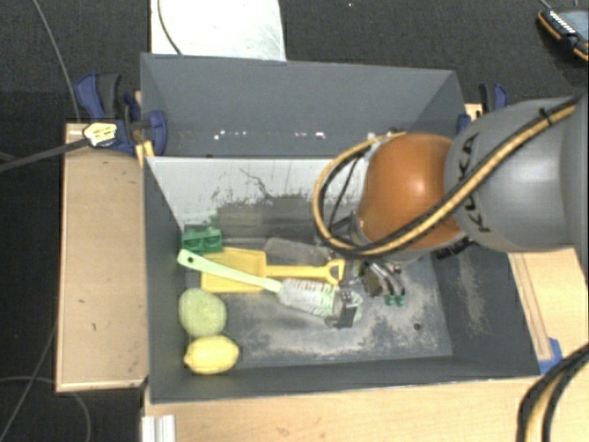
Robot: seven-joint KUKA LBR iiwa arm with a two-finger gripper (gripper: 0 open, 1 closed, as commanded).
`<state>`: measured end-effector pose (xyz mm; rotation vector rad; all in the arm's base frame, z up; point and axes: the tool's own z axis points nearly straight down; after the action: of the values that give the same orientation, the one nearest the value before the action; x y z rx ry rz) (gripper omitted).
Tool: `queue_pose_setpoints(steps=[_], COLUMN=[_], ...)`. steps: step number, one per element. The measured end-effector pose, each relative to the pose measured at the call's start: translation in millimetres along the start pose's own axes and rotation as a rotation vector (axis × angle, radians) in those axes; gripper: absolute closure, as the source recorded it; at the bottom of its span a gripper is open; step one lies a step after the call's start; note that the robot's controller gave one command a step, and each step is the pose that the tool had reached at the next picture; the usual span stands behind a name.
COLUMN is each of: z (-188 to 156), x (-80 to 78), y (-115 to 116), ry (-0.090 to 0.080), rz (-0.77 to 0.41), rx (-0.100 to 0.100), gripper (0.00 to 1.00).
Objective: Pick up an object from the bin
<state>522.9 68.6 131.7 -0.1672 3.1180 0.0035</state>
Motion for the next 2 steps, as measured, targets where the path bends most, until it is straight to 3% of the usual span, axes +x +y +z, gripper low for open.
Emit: queue_pose_setpoints(steps=[1, 2], z=[62.9, 62.9], x=[-61.2, -61.3], y=[122.8, 122.8], ry=[0.005, 0.005], rz=[0.102, 0.103], rx=[-0.004, -0.004], gripper=[1.0, 1.0])
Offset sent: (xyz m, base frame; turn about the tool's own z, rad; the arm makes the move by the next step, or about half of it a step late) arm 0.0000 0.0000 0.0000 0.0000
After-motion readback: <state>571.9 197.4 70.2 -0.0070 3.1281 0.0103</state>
